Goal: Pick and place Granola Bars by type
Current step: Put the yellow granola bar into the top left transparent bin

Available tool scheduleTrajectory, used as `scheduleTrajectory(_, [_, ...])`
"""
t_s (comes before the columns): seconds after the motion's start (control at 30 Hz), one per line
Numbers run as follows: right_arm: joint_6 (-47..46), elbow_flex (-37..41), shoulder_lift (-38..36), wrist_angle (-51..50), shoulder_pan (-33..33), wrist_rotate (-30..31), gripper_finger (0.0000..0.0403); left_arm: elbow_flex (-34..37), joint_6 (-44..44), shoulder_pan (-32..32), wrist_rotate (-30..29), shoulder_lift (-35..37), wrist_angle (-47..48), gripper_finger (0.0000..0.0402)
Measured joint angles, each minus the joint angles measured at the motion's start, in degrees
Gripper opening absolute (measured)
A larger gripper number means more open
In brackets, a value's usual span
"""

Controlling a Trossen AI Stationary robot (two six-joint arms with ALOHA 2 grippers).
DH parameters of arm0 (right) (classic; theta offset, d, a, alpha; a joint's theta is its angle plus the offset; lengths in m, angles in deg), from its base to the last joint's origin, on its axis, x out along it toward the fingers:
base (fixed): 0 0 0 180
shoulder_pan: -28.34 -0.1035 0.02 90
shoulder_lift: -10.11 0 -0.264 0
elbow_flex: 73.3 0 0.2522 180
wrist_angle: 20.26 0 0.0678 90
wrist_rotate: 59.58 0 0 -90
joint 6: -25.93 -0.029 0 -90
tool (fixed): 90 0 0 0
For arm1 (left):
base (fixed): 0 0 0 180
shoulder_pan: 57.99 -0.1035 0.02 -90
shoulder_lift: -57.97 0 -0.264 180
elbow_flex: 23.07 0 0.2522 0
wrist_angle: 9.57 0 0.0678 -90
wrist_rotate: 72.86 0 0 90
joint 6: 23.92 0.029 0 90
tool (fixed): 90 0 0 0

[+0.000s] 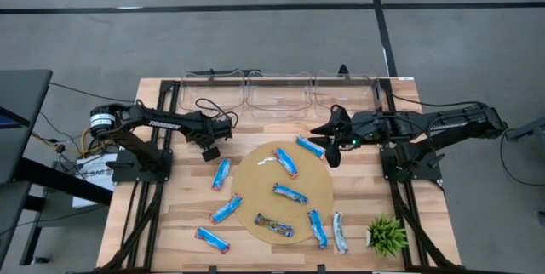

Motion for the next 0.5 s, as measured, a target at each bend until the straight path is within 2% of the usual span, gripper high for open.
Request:
scheduleTrajectory(0.17, [0.01,0.0,0.0,0.0,0.01,0.0,0.0127,-4.74,-4.89,2.48,6.27,3.71,0.07,0.0035])
scheduleTrajectory(0.3, [0.01,0.0,-0.02,0.03,-0.01,-0.02,0.0127,-10.08,-10.34,3.95,6.64,9.63,-0.19,0.0025])
scheduleTrajectory(0.4, [0.03,0.0,-0.02,0.12,0.0,-0.02,0.0127,-14.66,-12.74,3.99,1.82,14.64,-1.12,0.0025])
scheduleTrajectory(0.5, [0.08,0.0,-0.02,0.32,0.01,0.0,0.0127,-18.77,-11.29,1.99,-7.37,18.23,-1.59,0.0032])
